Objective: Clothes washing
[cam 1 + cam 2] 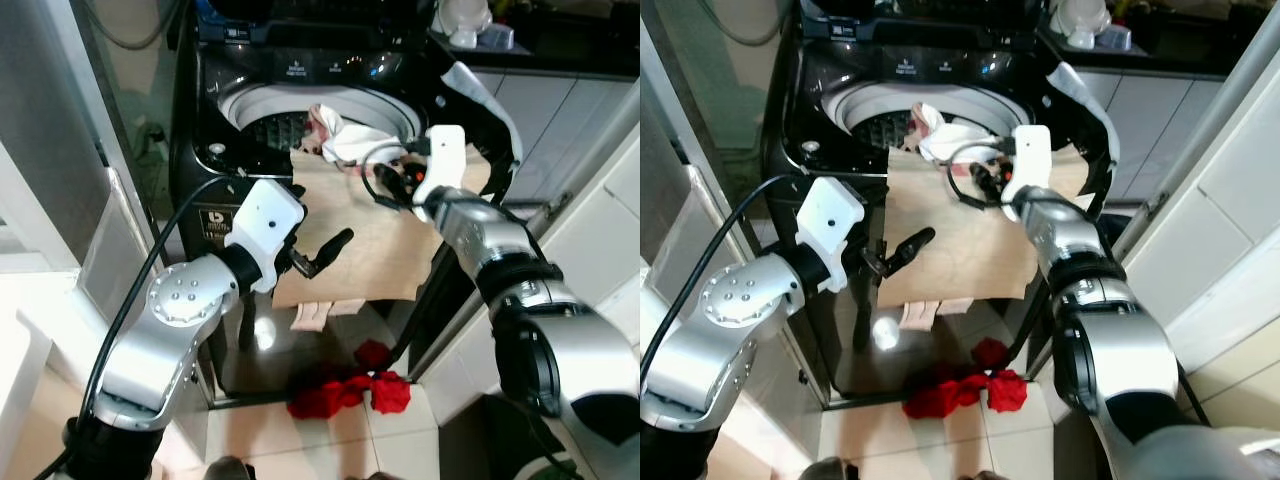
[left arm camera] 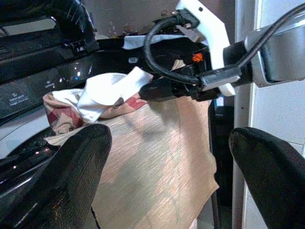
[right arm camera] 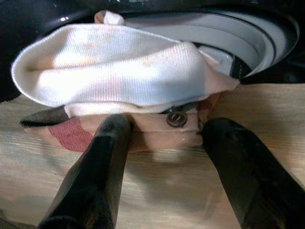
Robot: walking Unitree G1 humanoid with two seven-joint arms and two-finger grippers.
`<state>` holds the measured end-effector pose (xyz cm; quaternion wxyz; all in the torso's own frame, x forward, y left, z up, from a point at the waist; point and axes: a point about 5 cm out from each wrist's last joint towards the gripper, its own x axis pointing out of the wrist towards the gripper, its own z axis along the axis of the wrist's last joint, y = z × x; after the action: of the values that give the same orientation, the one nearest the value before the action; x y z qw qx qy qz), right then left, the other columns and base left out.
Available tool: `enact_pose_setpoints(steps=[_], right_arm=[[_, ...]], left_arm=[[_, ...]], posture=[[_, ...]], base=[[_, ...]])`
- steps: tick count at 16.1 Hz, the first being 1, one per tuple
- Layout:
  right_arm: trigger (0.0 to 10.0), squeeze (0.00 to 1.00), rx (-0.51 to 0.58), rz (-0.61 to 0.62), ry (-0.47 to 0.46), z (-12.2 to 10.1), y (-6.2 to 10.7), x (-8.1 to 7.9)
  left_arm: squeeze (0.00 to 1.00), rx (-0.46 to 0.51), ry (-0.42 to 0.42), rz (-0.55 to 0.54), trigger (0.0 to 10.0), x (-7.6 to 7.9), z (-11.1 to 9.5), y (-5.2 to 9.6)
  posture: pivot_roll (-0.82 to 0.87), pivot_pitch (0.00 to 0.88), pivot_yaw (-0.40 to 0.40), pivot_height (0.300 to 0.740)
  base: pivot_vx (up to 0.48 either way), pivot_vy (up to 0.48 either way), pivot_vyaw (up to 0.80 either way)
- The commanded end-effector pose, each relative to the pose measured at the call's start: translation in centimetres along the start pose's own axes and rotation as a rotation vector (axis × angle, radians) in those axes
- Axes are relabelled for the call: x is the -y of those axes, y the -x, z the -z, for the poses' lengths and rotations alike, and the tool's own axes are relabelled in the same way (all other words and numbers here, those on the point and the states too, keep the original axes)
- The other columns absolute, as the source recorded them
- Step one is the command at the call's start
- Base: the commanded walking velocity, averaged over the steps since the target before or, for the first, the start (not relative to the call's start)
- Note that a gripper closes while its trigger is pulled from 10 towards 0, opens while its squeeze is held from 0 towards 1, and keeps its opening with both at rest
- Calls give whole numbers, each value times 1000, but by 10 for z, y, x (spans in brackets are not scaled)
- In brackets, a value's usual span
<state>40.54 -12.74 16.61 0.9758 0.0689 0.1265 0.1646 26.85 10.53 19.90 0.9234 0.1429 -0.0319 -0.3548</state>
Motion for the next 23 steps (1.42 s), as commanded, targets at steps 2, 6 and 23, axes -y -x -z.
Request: enact_pose_setpoints(steps=[2, 6, 23], right_arm=[[10000, 0, -74, 43, -33, 8, -4, -5], [10000, 0, -1, 70, 175, -17, -10, -18], [10000, 0, 602, 250, 246, 21, 72, 16]], left_arm=[[0, -8, 1, -18, 10000, 0, 0, 4], [0, 0, 12, -34, 10000, 2, -1, 3], [0, 0, 104, -427, 10000, -16, 28, -21]], posture=[[128, 0, -117, 740], [137, 0, -128, 740], [-28, 0, -33, 740]], base=[[0, 0, 0], [0, 0, 0], [0, 0, 0]])
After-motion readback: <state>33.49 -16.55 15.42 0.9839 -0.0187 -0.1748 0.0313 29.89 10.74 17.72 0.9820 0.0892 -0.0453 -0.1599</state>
